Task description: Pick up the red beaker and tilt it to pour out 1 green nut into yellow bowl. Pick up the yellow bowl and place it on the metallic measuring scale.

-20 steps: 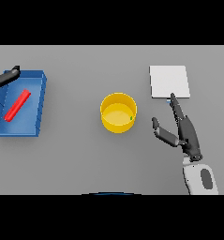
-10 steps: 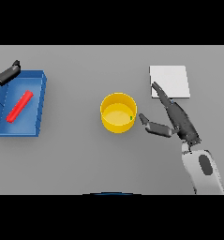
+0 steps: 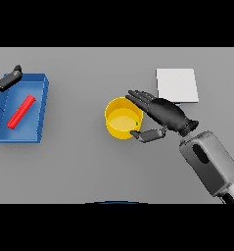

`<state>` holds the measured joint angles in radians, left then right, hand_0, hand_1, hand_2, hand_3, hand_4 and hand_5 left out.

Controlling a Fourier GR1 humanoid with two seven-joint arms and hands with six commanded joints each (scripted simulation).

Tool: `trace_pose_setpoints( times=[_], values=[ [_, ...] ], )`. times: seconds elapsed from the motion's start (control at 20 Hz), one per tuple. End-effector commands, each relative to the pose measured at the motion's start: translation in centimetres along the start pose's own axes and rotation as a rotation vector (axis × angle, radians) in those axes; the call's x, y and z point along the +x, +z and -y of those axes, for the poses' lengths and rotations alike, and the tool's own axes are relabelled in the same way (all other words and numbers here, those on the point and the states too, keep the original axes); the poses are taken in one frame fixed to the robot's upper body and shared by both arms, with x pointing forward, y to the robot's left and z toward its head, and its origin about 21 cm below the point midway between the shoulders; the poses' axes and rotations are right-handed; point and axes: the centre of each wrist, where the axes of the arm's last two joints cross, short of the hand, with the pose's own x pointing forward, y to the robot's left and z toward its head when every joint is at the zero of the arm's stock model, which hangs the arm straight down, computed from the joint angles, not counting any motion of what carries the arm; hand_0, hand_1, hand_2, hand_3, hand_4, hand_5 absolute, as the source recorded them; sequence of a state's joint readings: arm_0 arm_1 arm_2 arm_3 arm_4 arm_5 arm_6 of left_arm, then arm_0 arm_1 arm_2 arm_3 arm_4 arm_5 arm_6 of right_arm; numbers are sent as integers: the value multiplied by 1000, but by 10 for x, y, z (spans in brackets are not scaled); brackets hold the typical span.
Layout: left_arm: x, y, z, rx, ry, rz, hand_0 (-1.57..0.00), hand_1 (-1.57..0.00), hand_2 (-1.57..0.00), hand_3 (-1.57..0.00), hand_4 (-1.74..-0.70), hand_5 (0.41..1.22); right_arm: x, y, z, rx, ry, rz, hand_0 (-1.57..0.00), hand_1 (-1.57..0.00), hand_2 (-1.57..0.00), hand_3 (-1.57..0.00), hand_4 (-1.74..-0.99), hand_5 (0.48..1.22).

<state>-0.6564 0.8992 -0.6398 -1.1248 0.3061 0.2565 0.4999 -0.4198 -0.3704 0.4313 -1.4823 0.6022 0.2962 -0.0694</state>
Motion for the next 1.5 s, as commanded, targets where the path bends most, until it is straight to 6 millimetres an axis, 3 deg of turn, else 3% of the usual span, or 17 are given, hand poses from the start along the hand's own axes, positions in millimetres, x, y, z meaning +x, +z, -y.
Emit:
trace_pose_setpoints(
  times=[0.0, 0.3, 1.25, 1.45],
  values=[
    [-2, 1, -1, -2, 3, 3, 0, 0, 0, 1, -754, 714, 4, -3, -1, 38, 32, 33, 0, 1, 1, 1, -1234, 620],
    [-1, -3, -1, -1, 37, 18, 1, 1, 1, 1, -773, 721, 17, -27, 0, 200, 159, 73, 1, 1, 1, 1, -1212, 645],
    [1, 3, -1, -8, 50, 26, 1, 1, 1, 1, -794, 728, -3, -56, -31, 412, 231, 97, 1, 1, -9, -27, -1286, 712],
    [1, 3, -3, -3, 41, 10, 1, 1, 1, 1, -793, 732, -4, -58, -30, 399, 209, 73, 1, -14, -84, -121, -1333, 800]
  ],
)
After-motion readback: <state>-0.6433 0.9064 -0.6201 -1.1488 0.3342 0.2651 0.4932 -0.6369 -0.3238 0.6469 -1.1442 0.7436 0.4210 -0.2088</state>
